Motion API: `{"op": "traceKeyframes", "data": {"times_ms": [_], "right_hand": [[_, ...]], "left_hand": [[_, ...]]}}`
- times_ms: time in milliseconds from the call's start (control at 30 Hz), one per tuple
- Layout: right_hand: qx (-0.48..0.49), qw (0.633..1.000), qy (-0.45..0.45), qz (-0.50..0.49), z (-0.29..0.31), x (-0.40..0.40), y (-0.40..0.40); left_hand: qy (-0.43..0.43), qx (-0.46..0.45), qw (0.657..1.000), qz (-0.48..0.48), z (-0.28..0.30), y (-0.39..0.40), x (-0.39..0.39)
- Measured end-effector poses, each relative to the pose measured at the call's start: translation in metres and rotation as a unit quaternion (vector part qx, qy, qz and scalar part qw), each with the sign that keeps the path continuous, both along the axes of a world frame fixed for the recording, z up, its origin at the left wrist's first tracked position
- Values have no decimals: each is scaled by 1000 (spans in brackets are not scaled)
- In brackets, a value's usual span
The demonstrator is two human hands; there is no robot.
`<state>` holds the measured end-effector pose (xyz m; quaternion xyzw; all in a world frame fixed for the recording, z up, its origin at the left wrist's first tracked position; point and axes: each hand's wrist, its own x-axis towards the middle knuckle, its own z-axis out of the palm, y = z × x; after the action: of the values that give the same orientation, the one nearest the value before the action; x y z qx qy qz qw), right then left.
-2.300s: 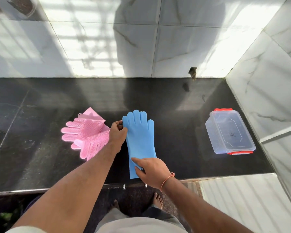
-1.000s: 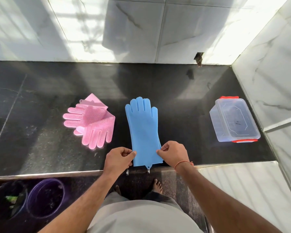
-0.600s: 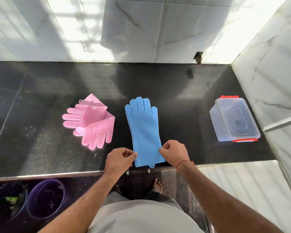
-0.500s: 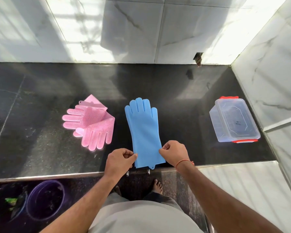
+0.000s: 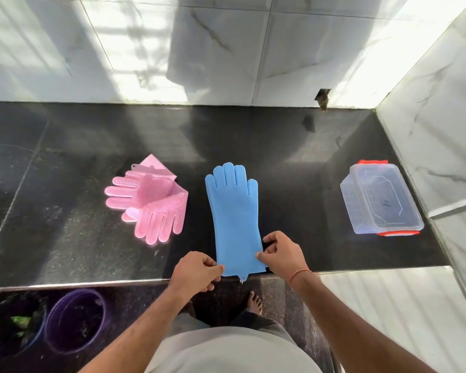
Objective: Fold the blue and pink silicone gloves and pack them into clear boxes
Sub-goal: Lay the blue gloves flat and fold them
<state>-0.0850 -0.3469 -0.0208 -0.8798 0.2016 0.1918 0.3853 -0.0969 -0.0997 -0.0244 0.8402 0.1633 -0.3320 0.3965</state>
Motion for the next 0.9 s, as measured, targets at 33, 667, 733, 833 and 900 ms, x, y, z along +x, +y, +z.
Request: {"op": "traceKeyframes", "data": {"times_ms": [33,667,733,833,900], "right_hand": [[13,1000,1,3,0,-3,-1],[255,963,72,57,30,-32,-8],[220,969,43,107,34,-28,-10],[90,976,-21,196,37,-25,-9],[60,973,-42,218,38,-20,-9]], "left_hand": [[13,-10,1000,6,1,2,-1],[-48,-217,968,-114,4,35,-38],[-101,-185,965,-158,3,37,-37],[-260,-104,948,-154,0,35,-32],[-335,-64,928,-150,1,34,-25]]}}
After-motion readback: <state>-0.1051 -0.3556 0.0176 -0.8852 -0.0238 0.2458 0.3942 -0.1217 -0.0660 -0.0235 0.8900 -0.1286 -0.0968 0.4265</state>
